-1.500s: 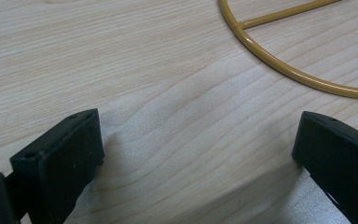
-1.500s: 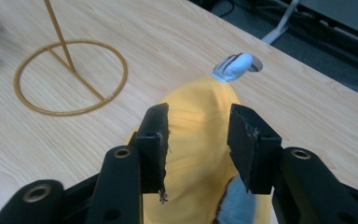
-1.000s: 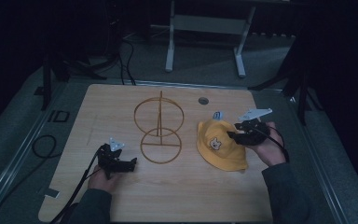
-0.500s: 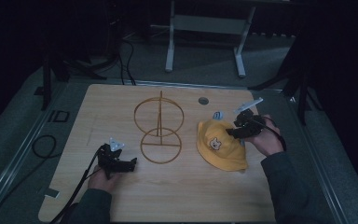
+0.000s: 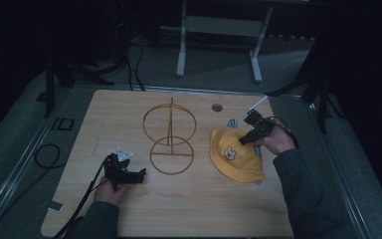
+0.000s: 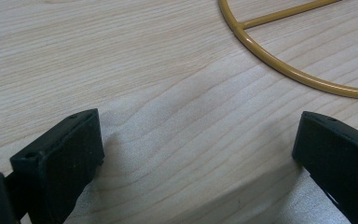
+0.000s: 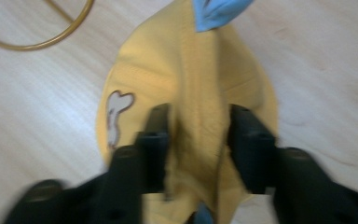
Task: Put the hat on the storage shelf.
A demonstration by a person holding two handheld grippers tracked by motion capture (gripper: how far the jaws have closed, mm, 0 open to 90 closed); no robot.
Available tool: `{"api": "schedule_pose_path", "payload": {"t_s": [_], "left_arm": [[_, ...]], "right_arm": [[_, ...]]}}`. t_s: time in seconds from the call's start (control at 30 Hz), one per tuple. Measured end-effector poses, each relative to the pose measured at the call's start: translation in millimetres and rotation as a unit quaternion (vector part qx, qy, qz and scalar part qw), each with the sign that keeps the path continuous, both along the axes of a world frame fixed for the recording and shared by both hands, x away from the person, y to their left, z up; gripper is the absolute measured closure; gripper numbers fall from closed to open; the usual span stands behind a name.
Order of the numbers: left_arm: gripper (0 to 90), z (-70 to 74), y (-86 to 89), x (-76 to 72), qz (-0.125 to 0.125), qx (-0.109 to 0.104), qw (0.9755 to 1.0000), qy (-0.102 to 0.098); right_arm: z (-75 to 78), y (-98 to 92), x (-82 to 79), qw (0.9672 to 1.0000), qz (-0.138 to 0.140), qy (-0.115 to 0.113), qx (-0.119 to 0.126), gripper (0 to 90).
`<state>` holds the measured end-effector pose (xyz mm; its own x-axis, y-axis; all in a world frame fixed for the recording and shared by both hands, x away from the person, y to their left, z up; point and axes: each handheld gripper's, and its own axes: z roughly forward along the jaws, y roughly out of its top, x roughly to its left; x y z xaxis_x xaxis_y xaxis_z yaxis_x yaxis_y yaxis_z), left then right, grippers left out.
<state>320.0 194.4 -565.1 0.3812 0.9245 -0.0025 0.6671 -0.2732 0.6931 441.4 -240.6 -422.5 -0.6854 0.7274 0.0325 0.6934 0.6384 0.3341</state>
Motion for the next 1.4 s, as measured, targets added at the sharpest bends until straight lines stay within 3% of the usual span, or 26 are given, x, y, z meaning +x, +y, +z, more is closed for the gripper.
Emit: {"api": "schedule_pose_path", "payload": {"t_s": [0.07,0.27,0.4,0.97,1.4], "left_arm": [[1.9,0.0,0.0,0.0,0.0,0.0,1.0,0.0],[1.9,-0.1,-0.1,0.0,0.0,-0.001,1.0,0.0],[1.9,0.0,0.0,0.1,0.0,0.0,1.0,0.0],[1.9,0.2,0.1,0.0,0.0,0.0,1.0,0.001],[1.9,0.0,-0.1,0.0,0.001,-0.001,1.0,0.0]], "right_arm": [[0.6,3.0,0.3,0.9999,0.006,-0.008,-0.013,81.6],[11.0,12.2,-12.0,0.9974,0.044,-0.039,-0.041,82.3],[22.6,12.0,-18.2,0.996,0.053,-0.061,-0.039,82.3],[76.1,4.0,-33.6,0.9865,0.073,-0.144,0.026,82.2],[97.6,-3.6,-46.6,0.9709,0.082,-0.211,0.078,82.2]]}}
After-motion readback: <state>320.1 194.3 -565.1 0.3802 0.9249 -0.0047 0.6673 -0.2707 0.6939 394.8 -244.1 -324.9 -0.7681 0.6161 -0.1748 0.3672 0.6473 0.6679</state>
